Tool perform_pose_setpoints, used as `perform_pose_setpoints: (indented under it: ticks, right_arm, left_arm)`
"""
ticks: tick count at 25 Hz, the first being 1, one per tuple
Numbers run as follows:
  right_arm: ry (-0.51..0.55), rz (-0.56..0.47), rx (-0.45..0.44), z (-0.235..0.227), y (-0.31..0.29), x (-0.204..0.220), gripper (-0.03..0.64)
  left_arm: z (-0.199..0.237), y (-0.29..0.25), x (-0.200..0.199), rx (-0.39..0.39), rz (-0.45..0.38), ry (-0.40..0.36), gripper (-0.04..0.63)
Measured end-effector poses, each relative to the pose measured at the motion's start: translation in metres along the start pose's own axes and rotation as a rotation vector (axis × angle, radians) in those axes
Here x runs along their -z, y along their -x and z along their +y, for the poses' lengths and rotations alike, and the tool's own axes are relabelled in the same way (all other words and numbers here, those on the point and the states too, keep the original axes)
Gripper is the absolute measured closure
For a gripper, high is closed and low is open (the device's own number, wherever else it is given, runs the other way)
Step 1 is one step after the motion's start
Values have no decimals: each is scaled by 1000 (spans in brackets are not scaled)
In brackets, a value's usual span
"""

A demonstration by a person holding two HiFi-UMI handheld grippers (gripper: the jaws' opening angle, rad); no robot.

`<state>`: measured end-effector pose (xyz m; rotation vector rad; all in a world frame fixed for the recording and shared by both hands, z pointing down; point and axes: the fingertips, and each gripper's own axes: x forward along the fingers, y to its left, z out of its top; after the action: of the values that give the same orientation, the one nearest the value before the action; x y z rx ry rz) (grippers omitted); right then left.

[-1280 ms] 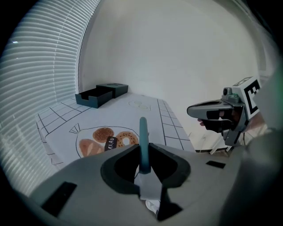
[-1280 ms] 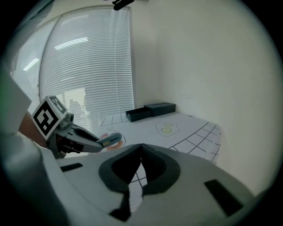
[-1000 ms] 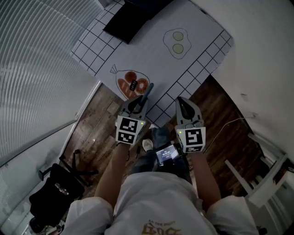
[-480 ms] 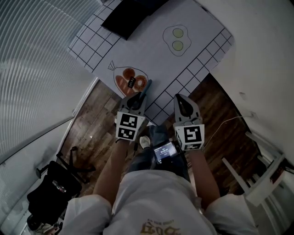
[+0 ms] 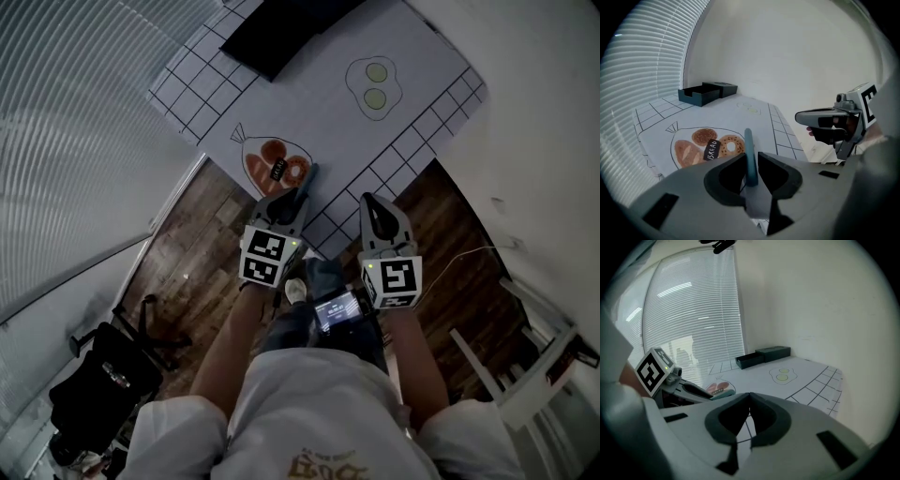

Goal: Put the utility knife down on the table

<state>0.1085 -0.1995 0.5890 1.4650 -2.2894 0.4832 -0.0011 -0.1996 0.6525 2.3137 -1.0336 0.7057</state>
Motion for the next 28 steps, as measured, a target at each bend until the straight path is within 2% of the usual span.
perform_pose_setpoints:
  ticks: [8, 19, 25, 28]
  right_arm:
    - [4, -6, -1, 7, 0, -4, 609]
    - [4, -11, 14, 12, 7, -5, 609]
    - [5, -13, 23, 12, 12, -6, 609]
    - [12, -23, 20, 14, 14, -11, 609]
  left_arm:
    - [0, 4, 1, 14, 14, -6, 508]
    - [16, 12, 6, -17, 7, -8, 497]
    - [21, 20, -4, -53, -20, -31, 499]
    - [24, 28, -12, -86, -37, -69, 543]
